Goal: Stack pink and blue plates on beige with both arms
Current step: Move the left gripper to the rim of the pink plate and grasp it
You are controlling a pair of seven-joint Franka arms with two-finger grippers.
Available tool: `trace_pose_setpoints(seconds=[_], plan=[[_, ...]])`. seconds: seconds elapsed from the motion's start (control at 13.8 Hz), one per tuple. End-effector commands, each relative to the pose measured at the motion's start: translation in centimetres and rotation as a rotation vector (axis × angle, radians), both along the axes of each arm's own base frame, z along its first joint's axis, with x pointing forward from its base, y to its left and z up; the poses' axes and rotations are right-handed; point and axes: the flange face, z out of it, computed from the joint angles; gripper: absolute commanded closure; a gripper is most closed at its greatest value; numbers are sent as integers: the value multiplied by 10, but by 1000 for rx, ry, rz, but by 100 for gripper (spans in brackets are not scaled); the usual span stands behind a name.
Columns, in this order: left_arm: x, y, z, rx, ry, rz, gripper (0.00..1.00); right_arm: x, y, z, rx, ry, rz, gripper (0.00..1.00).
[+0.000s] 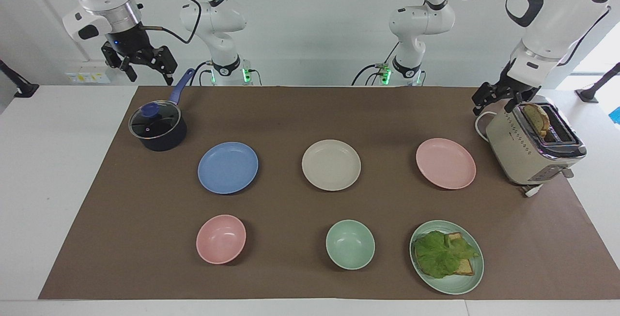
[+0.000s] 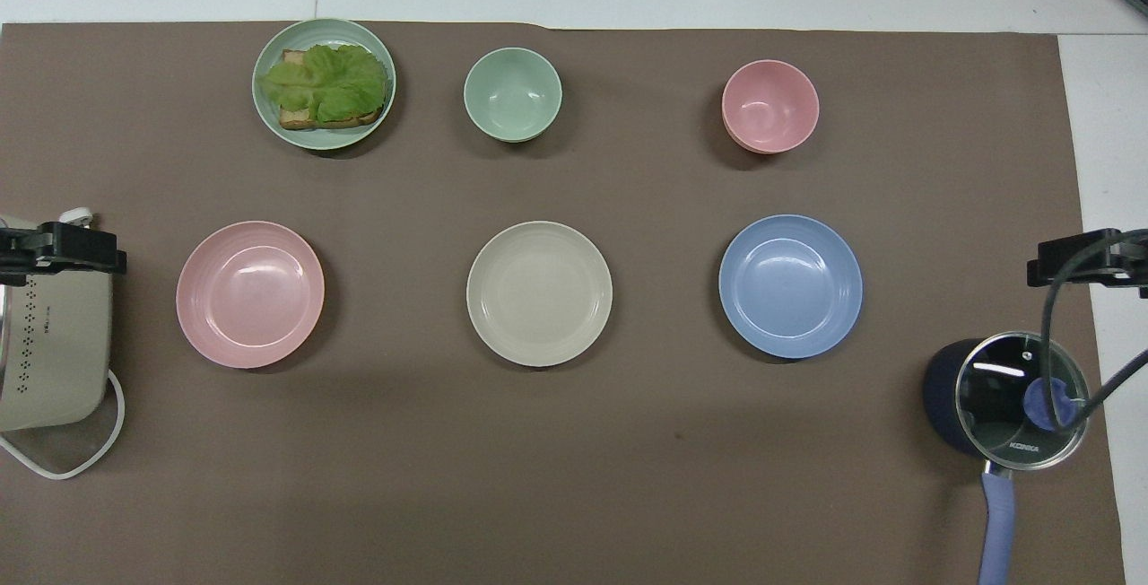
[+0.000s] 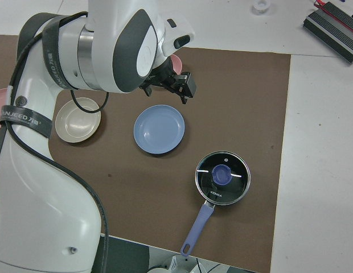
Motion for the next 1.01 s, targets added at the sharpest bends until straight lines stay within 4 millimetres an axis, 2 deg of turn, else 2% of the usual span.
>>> trace_pose_setpoints(seconds=[0.0,0.14,0.29,0.51,0.65,0.94], plan=[[-2,12,-31,16,-14,12,0,-1,-2,0,4,-13,13,0],[9,15,-64,16,0,15,0,-1,-2,0,4,-13,13,0],[10,29,-88,16,8,39,0,-1,-2,0,4,-13,13,0],[18,33,-136,12,59,44,0,-1,-2,0,4,-13,13,0],[14,49,-157,10,76,72,0,-1,-2,0,4,-13,13,0],[4,47,-202,7,102,63,0,-1,-2,0,4,-13,13,0]])
